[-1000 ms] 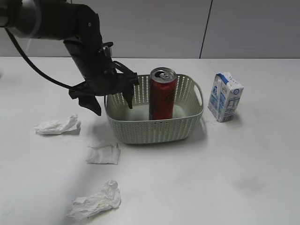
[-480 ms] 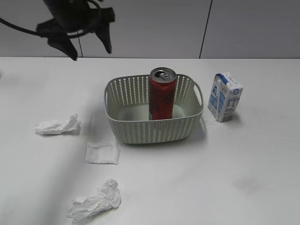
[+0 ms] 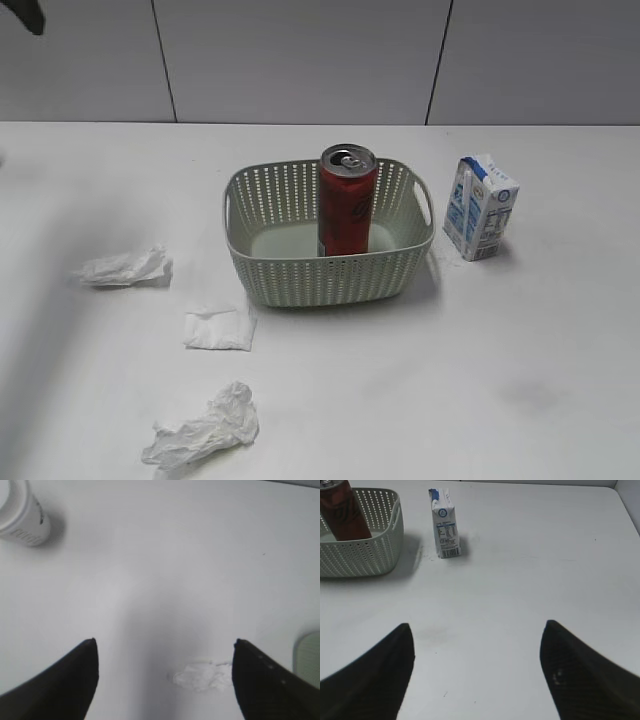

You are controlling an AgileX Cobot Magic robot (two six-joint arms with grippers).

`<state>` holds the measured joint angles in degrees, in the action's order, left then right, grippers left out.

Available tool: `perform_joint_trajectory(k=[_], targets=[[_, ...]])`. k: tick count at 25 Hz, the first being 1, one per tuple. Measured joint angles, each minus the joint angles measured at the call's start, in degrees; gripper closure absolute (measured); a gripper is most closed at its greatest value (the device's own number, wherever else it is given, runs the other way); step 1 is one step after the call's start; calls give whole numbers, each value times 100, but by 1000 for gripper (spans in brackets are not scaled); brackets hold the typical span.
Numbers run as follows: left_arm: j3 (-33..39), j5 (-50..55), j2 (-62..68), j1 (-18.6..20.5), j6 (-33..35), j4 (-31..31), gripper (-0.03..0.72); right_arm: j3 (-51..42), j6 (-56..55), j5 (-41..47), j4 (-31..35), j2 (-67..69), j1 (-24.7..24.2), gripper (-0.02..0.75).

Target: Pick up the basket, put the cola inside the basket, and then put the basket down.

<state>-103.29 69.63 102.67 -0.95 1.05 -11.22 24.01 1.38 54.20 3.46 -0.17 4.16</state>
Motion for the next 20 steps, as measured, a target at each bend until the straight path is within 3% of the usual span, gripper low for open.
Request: perform_joint_trajectory(k=[4, 8, 20], targets=[[705, 20, -557, 261, 62, 36, 68, 0, 6, 0, 0, 0, 0, 147], [1483, 15, -1317, 280, 315, 44, 77, 0, 6, 0, 0, 0, 0, 146], [4681, -379, -4564, 280, 553, 404, 94, 0, 6, 0, 0, 0, 0, 147]])
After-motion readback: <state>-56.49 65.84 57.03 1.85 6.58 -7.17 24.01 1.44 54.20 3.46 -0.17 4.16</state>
